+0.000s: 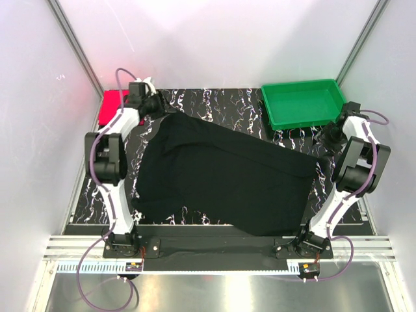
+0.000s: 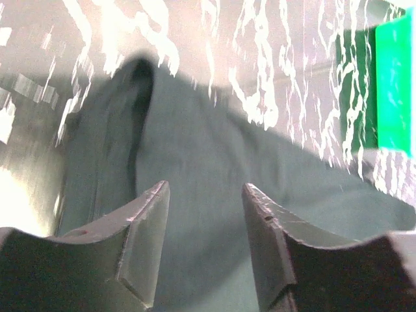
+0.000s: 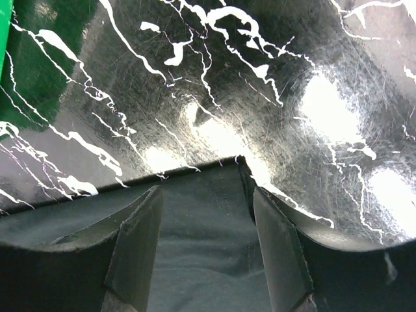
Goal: Fold and stack the t-shirts
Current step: Fold the tshirt
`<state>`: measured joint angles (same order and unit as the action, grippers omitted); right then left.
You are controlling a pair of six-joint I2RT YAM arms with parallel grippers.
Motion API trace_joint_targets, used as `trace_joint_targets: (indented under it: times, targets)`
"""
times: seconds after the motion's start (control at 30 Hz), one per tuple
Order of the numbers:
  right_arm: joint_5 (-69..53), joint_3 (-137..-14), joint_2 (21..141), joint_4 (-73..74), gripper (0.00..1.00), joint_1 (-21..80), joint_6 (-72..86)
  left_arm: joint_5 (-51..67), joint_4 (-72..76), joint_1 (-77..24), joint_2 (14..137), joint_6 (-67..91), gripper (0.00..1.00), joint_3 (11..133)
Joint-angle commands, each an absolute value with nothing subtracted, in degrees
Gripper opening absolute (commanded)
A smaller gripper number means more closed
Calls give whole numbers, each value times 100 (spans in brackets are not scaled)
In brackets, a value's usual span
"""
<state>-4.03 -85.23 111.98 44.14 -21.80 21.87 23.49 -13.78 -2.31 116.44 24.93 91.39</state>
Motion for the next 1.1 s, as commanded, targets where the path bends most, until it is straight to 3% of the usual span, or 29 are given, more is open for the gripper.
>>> trace_joint_targets:
  times: [0.0,0.23,0.73,1.07]
  targets:
    - [-422,-8780,11223,4377,65,-2197,1960,1978,-949,-246,12275,2398,50,9869]
    - [-484,-8789,11364,4368,65,-2197,1767,2013,-554,-255,13034,2908,50,10643]
    - [-563,-8868,11742,4359,67,-2197,1556,2215,343,-255,13807,4201,45,10758]
    - [-615,-8833,11909,4351,59,-2197,1485,2338,729,-220,14106,4780,29,10881]
